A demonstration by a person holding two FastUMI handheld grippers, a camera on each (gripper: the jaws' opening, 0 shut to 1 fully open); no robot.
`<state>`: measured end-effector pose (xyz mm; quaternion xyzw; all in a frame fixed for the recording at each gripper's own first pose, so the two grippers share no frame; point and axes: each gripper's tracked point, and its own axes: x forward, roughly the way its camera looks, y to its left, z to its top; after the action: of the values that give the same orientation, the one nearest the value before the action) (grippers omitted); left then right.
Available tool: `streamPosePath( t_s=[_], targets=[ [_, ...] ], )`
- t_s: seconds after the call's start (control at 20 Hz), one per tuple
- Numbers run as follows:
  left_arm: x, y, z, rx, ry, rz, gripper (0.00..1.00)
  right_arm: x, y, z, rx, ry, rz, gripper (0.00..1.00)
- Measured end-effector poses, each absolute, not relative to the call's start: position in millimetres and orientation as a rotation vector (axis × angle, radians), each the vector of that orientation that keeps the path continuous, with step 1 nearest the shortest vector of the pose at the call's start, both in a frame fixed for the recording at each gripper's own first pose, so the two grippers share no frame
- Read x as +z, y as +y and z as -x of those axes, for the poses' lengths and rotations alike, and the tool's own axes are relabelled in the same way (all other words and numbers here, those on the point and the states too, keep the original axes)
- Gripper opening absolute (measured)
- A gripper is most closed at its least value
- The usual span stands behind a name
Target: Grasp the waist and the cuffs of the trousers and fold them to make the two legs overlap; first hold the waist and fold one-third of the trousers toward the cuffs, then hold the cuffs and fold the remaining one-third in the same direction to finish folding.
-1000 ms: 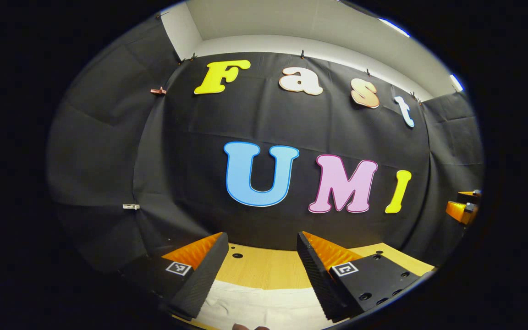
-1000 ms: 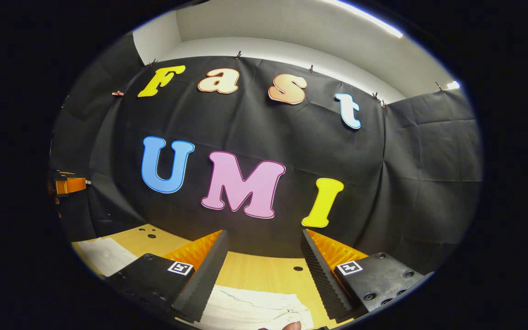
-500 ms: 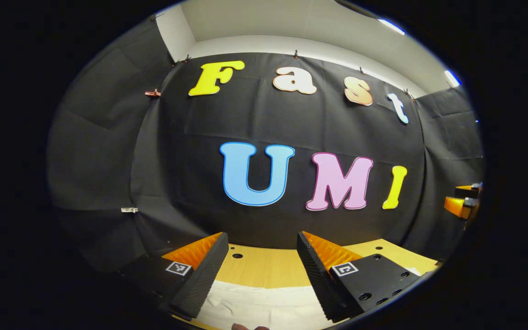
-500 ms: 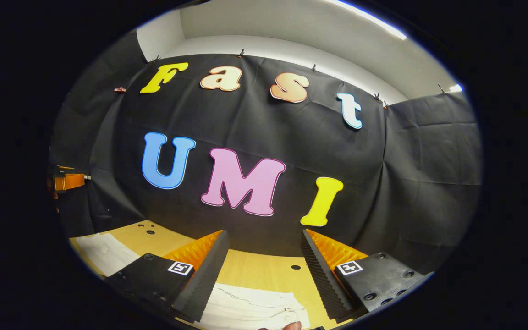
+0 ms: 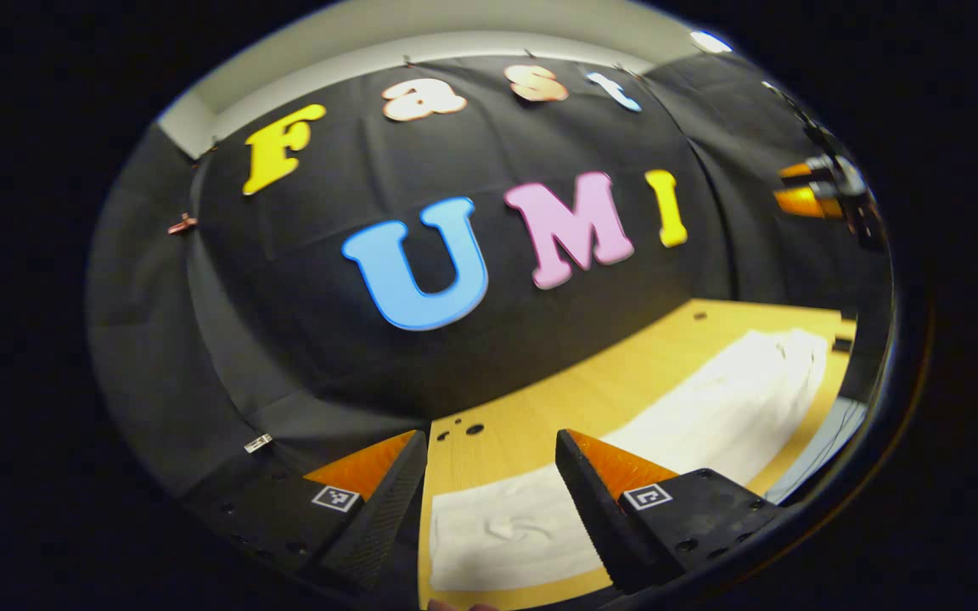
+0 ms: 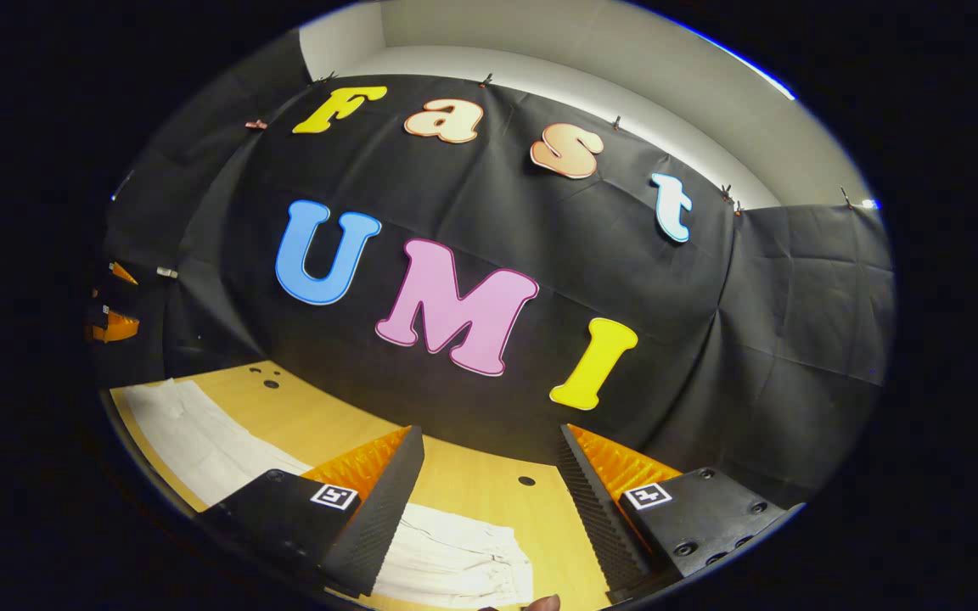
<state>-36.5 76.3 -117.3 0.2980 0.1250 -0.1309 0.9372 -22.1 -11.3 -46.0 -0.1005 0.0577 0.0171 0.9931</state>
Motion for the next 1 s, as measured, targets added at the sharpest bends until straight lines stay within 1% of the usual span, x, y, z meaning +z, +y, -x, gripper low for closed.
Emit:
streamPosePath(
  t_s=[0.15, 0.25, 0.45, 0.65, 0.75, 0.85, 1.0],
  targets=[
    [-173, 98, 55, -0.368, 0.349, -0.818, 0.96, -66, -19, 30, 0.032, 0.169, 0.252, 0.97],
    [-215, 108, 70, -0.446, 0.422, -0.907, 0.96, -78, -24, 36, 0.024, 0.202, 0.267, 0.98],
    [-285, 136, 84, -0.562, 0.562, -1.043, 0.95, -91, -32, 47, 0.003, 0.244, 0.283, 0.98],
    [-341, 166, 94, -0.672, 0.667, -1.207, 0.95, -96, -41, 53, -0.02, 0.262, 0.306, 0.97],
    [-359, 181, 92, -0.682, 0.709, -1.276, 0.95, -100, -45, 56, -0.035, 0.277, 0.304, 0.98],
    [-365, 185, 82, -0.676, 0.717, -1.332, 0.96, -104, -49, 58, -0.047, 0.292, 0.305, 0.97],
    [-372, 185, 59, -0.675, 0.684, -1.443, 0.95, -116, -54, 62, -0.052, 0.317, 0.338, 0.97]
  ],
)
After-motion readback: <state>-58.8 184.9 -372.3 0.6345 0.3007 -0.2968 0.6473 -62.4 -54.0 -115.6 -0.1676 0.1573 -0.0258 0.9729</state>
